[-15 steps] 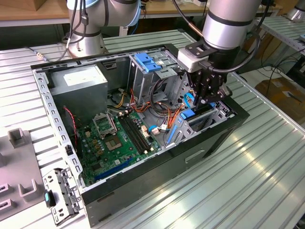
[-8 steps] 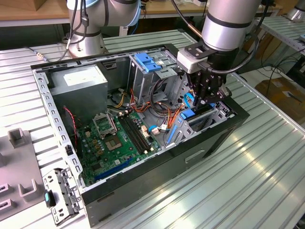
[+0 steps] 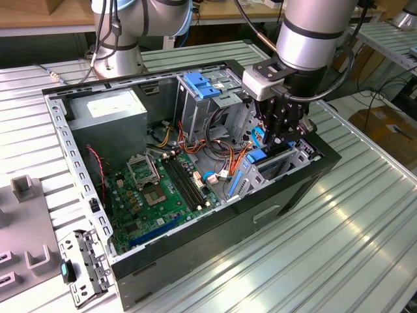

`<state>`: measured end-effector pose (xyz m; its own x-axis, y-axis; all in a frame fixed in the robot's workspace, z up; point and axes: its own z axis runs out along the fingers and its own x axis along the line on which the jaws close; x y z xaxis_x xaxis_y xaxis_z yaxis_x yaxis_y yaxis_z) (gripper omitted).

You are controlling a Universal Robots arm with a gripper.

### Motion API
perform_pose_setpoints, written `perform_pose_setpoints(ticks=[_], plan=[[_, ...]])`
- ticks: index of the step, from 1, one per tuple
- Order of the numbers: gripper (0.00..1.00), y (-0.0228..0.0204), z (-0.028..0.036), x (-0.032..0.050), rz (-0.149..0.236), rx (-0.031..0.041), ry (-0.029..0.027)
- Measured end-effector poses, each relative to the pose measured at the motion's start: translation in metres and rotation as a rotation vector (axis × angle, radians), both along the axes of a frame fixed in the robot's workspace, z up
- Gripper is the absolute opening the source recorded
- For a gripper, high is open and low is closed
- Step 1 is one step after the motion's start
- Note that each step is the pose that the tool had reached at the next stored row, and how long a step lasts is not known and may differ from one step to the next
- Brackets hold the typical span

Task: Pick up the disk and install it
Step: 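Insert the second disk wire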

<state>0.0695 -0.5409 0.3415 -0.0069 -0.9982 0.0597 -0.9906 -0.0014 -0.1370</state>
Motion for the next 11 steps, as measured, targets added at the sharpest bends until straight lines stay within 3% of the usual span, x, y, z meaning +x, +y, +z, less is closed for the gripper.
perform_pose_setpoints(ticks=[3, 8, 11], plan=[[0.24, 0.0, 0.0108, 0.0, 0.0, -0.0002, 0.0001], [0.22, 0.0, 0.0111, 0.0, 0.0, -0.0002, 0.0001], [0.11, 0.0, 0.0112, 0.0, 0.0, -0.0003, 0.0001]])
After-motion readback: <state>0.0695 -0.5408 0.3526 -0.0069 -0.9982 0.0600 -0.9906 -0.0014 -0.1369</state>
